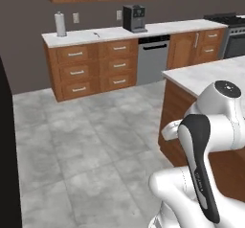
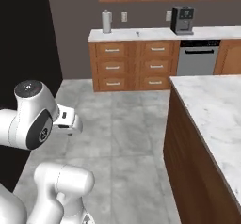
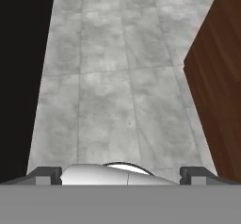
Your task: Take the fork and place it on the left side of the plate. Then take the spoon and place it on the right side of the plate. Make sure they're directly next to the plate.
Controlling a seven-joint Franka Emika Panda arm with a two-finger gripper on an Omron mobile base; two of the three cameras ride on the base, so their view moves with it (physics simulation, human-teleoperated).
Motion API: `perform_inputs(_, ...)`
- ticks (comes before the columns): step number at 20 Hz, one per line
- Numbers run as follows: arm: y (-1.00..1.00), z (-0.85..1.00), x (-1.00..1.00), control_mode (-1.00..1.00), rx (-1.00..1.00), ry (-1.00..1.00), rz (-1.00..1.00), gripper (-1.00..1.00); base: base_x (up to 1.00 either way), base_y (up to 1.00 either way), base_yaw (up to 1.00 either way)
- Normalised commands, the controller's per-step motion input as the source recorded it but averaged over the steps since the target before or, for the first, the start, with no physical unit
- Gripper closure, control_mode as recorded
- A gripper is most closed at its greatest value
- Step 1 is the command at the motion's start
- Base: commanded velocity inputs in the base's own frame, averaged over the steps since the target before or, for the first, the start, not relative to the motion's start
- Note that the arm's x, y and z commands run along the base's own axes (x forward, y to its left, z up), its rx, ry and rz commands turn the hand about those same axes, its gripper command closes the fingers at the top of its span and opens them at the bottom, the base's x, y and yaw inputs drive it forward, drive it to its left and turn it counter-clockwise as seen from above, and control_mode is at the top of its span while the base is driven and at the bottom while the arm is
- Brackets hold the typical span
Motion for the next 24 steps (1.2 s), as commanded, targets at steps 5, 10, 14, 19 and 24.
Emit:
perform_inputs(5, 0.00, 0.00, 0.00, 1.00, 0.00, 0.00, 0.00, -1.00, 1.00, 0.15, -0.08)
perform_inputs(10, 0.00, 0.00, 0.00, 1.00, 0.00, 0.00, 0.00, -1.00, 1.00, 0.03, -0.02)
perform_inputs(14, 0.00, 0.00, 0.00, 1.00, 0.00, 0.00, 0.00, -1.00, 1.00, 0.00, 0.00)
perform_inputs(19, 0.00, 0.00, 0.00, 1.00, 0.00, 0.00, 0.00, -1.00, 1.00, -0.05, 0.01)
perform_inputs(24, 0.00, 0.00, 0.00, 1.00, 0.00, 0.00, 0.00, -1.00, 1.00, -0.23, 0.03)
